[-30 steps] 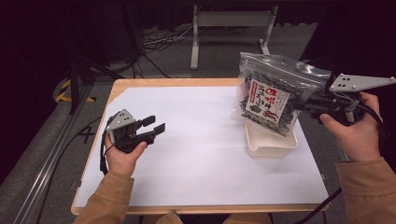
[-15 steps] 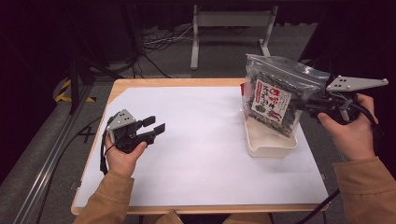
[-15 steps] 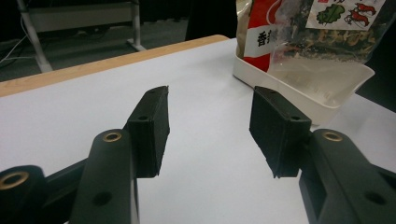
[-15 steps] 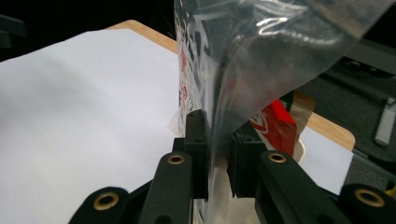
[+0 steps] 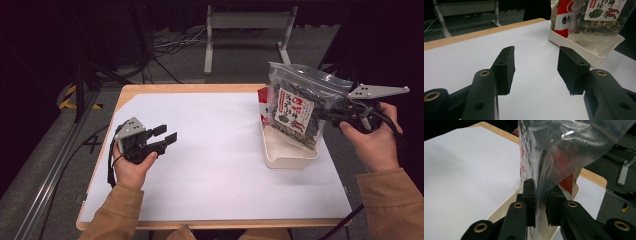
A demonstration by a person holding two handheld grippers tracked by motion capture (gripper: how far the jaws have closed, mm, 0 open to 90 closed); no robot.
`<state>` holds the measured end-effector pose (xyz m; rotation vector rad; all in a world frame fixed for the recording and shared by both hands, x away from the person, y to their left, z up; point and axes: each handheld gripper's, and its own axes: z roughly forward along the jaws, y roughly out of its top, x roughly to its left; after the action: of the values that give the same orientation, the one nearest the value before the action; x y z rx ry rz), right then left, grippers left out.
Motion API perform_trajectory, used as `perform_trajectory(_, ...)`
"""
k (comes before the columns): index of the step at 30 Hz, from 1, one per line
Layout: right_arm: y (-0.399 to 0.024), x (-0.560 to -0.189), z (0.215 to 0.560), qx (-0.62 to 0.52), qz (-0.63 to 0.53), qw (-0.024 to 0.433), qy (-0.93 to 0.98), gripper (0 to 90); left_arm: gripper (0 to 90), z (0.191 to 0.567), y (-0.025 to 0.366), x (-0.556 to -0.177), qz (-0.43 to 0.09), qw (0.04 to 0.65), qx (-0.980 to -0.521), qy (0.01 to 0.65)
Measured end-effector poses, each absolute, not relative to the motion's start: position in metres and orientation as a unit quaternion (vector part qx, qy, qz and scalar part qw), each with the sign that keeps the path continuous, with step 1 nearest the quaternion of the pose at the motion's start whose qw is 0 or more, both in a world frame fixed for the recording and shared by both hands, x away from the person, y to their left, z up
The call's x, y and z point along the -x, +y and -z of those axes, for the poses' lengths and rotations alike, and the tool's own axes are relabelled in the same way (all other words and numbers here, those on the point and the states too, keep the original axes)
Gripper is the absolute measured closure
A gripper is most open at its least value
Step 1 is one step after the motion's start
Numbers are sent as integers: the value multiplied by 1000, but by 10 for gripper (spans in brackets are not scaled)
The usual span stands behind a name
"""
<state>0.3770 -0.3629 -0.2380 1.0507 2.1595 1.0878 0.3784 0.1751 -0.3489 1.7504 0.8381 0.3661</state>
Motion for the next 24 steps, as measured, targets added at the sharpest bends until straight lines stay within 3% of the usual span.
perform_trajectory(24, -360, -381, 271, -397, -375, 219, 809, 795, 480, 350, 175, -379, -151, 552, -738, 358)
